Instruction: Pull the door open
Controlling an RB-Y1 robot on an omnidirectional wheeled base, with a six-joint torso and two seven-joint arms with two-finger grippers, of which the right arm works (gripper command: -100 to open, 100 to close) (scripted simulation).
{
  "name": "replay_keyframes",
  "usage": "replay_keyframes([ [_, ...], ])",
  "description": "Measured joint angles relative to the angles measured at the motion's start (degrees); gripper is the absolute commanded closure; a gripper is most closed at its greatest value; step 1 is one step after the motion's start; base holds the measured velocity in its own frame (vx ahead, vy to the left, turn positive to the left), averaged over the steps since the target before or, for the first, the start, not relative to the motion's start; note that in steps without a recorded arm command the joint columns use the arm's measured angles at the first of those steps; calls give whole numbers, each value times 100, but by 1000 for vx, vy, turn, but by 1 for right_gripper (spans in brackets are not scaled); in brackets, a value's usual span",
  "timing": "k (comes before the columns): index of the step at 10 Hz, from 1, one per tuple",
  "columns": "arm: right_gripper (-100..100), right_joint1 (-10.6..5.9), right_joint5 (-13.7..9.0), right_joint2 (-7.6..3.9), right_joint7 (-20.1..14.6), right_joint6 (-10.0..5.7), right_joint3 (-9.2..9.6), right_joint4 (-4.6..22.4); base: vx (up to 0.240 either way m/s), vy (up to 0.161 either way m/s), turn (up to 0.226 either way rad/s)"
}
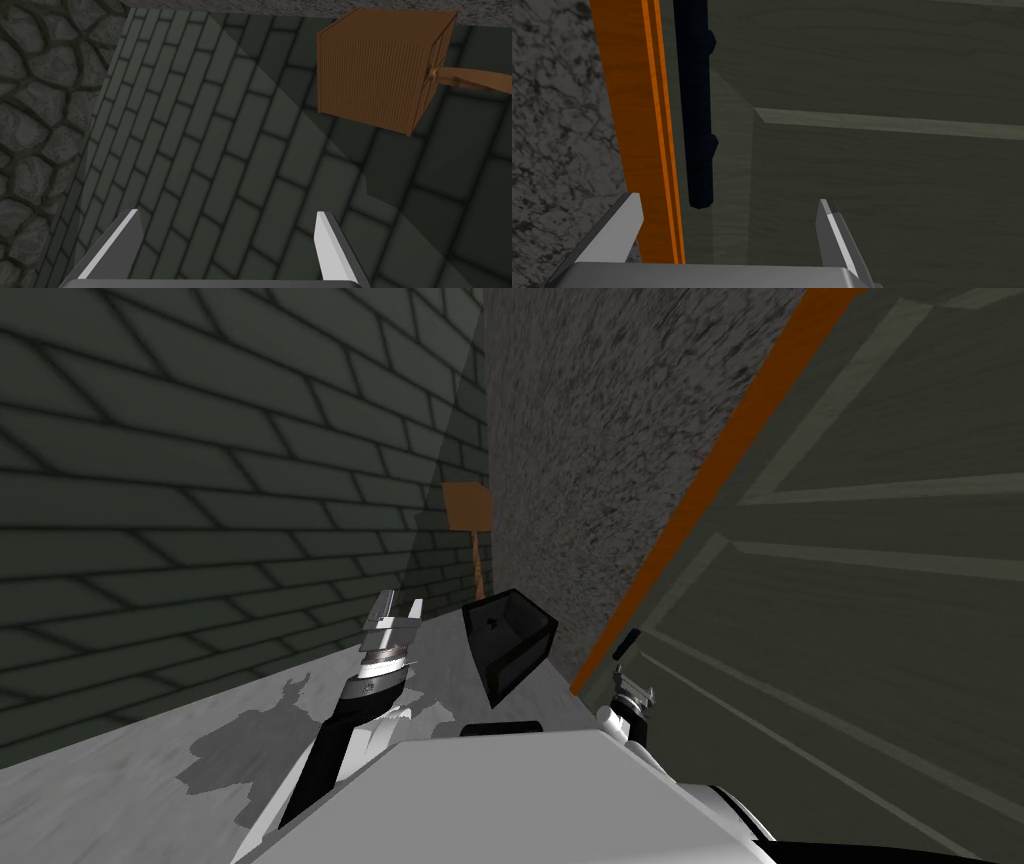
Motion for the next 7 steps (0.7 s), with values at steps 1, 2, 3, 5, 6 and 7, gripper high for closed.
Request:
replay_keyframes([
  [1,-100,-16,1,-6,-21,-12,0,45,-174,156,34],
  [2,-100,-3,-7,-13,-26,-11,-9,37,-201,138,49],
  [3,-100,-13,-12,-19,-39,-19,-16,71,-191,115,49],
  [5,-100,10,-34,-26,-33,-19,-41,62,-180,126,54],
  [6,-100,11,-46,-36,-40,-23,-57,78,-195,143,62],
  [7,-100,-38,-40,-62,-111,-56,-51,222,-163,146,85],
])
